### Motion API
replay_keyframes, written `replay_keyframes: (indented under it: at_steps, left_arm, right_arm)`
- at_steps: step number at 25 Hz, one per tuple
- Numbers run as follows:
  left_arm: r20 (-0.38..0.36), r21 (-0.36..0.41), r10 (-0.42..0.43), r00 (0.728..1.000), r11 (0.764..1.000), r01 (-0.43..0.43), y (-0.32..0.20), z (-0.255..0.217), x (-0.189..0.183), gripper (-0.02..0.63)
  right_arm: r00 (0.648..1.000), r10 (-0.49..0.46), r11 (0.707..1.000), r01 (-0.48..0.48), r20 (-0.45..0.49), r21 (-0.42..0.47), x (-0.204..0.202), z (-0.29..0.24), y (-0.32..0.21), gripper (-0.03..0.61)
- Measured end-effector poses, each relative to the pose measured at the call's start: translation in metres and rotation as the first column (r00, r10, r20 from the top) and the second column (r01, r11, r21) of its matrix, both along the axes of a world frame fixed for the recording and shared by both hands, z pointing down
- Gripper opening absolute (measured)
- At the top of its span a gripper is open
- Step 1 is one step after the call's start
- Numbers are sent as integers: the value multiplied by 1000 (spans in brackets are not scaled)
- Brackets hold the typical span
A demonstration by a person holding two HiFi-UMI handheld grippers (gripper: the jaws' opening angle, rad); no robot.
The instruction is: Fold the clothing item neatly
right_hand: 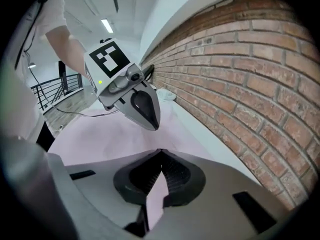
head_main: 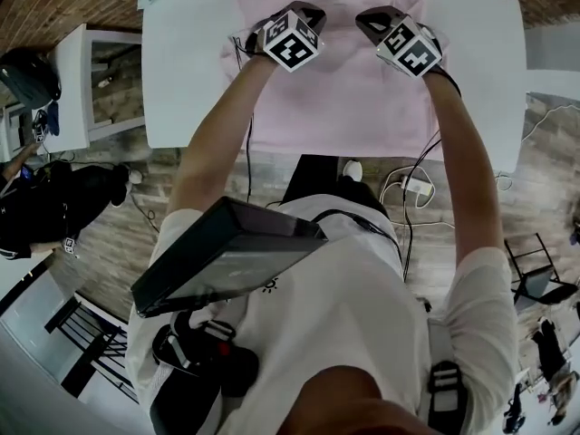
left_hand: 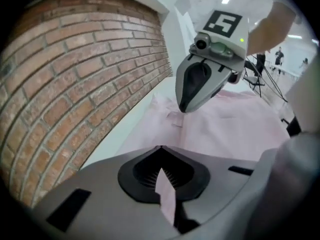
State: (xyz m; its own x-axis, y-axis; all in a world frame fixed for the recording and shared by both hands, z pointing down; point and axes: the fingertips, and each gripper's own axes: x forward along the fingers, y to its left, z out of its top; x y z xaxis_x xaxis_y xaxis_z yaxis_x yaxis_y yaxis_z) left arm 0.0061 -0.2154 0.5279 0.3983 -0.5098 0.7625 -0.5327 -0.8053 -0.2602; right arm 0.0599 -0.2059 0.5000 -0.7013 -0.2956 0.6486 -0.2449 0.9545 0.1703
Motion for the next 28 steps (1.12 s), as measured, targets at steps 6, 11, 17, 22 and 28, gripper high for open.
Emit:
replay_keyframes:
  at_steps: [6,11,17,22,28]
  left_arm:
    - [66,50,61,996,997,-64,118,-28,25,2]
    - [70,28,16,997,999,-18,212,-13,30,2]
    - [183,44,-10,983,999,2,287,9,-2,2]
    - [234,58,-50,971,998,37,309,26,-20,3]
    - [286,54,-81,955,996,69,321,41,-50,14]
  right_arm:
    - [993,-108,990,112,-50,86,27,-21,105,5]
    - [988,-132,987,139,-78,83,51,-14,182,5]
    - [985,-124,990,132,-118,59,63,1,247,5]
    - [982,-100,992,112,-158,66,88,17,280,5]
    - [975,-62,995,78,-213,66,109,36,298,6]
